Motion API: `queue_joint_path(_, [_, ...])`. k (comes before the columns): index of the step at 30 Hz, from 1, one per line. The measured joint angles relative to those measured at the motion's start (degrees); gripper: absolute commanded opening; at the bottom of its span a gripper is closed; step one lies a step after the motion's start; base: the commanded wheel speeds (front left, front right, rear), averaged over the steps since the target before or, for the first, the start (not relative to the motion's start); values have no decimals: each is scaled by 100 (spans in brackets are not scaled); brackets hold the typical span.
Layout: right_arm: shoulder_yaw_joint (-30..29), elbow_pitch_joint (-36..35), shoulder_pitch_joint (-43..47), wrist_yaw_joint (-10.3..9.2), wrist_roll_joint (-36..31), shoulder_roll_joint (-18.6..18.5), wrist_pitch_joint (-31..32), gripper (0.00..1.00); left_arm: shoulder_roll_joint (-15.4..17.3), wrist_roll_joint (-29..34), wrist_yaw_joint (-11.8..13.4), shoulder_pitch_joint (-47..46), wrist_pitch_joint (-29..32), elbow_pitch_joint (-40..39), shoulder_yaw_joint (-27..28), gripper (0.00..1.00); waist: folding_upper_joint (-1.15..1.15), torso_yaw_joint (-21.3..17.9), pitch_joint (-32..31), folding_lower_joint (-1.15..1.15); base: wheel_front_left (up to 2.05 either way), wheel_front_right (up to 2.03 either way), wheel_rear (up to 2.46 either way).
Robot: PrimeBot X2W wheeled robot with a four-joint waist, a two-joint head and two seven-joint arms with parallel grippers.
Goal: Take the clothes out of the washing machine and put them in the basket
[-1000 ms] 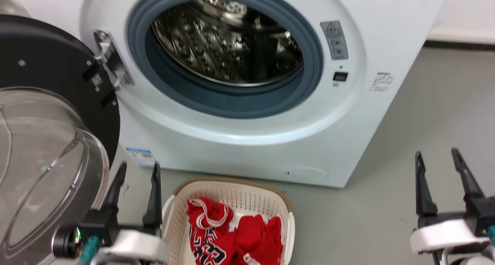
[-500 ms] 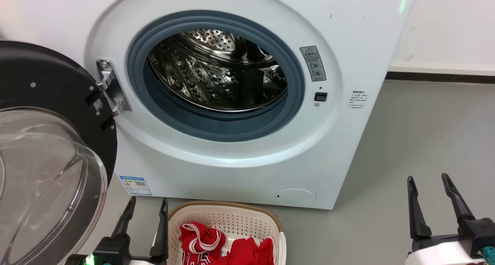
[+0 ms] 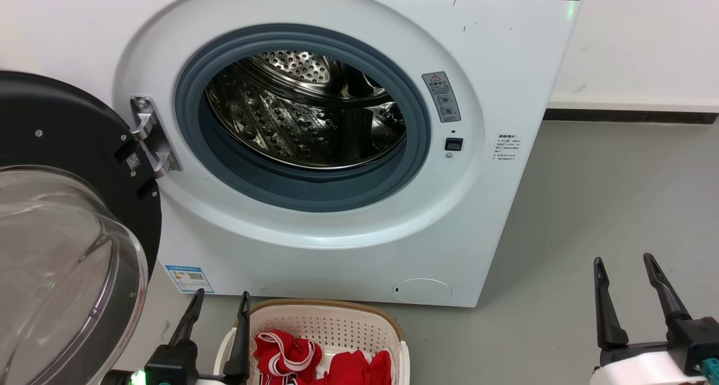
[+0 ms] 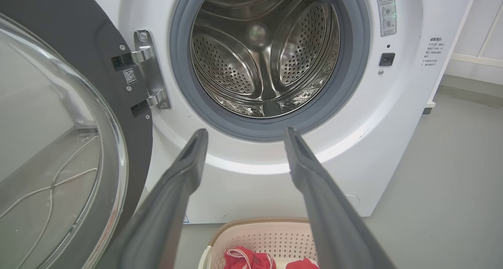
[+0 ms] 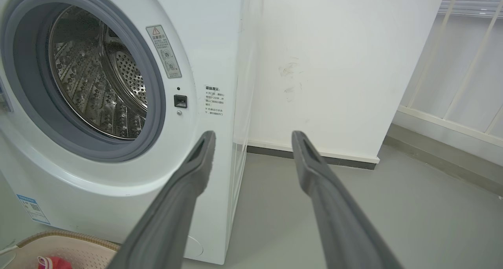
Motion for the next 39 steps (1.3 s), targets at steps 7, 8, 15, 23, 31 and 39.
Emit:
queue_joint_path(7, [-19,10,-3,0,-9,0,0,100,-8,2,25,-15,0,22,11,100,0,-32,5,0,0,0,0])
queue_joint_path(8, [-20,10,-3,0,-9,0,0,100,-8,2,26,-21,0,13,15,100,0,-32,5,0,0,0,0])
queue_joint_path(15, [-18,308,49,1,26,31,40,0,-33,-14,32,96,46,263,16,0,0,-32,10,1,0,0,0])
queue_joint_path(23, [-54,465,1,1,994,38,305,0,-37,-960,5,32,297,372,90,0,0,-43,21,1,0,0,0])
queue_joint_path(31, [-10,522,-45,1,1970,38,474,0,-38,-1872,-2,-87,492,399,143,0,0,-55,33,1,0,0,0])
queue_joint_path(39, [11,581,-153,1,2841,38,664,0,-40,-2710,-11,-209,683,450,200,0,0,-66,45,1,0,0,0])
